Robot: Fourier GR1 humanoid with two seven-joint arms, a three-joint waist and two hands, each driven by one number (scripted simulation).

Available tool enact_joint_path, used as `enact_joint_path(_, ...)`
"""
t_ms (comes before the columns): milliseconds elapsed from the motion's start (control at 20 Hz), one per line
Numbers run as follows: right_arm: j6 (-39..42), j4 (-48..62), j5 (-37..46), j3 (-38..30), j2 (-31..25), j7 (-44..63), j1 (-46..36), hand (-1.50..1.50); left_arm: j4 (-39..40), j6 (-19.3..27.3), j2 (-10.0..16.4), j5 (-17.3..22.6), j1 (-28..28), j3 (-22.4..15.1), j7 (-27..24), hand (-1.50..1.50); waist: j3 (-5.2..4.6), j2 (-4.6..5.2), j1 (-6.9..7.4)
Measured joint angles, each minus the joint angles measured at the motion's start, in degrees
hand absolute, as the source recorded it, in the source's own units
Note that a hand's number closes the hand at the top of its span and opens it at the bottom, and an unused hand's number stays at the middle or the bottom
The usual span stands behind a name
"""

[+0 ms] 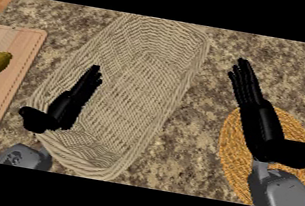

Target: Pick the bell pepper from the placemat and place it in the basket

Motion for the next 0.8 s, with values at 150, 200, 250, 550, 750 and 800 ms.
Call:
enact_joint_path(150, -4.9, 0.0, 3.9, -4.1, -3.4, 1.4, 2.6, 1.5, -2.8, -1.5, 2.0, 3.1, 1.4, 2.0, 3.3, 0.0, 0.07, -1.03, -0.83)
enact_joint_path(200, -7.2, 0.6, 5.6, -6.4, -5.1, 1.6, 3.7, 1.5, -2.4, -0.2, 3.3, 2.4, 1.6, 3.6, 3.3, 0.0, 0.01, -1.17, -1.34)
enact_joint_path(250, -9.6, 1.5, 7.4, -9.1, -7.2, 2.0, 4.9, 1.5, -2.0, 1.2, 4.4, 1.7, 1.9, 5.1, 3.4, 0.0, -0.06, -1.28, -2.05)
enact_joint_path(550, -26.2, 4.0, 20.3, -17.4, -9.9, -4.2, 8.1, -1.5, -0.9, 6.6, 8.3, -0.4, 1.2, 10.3, 6.8, 0.0, -0.1, -1.14, -1.69)
enact_joint_path(750, -40.4, 9.0, 31.5, -20.7, -8.5, -0.1, 7.8, -1.5, -0.4, 7.6, 9.2, -1.0, -0.4, 11.1, 8.5, 0.0, -0.33, -0.72, -0.68)
enact_joint_path(800, -43.4, 10.0, 34.4, -21.3, -8.2, 1.9, 7.8, -1.5, -0.4, 7.8, 9.5, -1.3, -0.7, 11.2, 9.0, 0.0, -0.4, -0.72, -0.56)
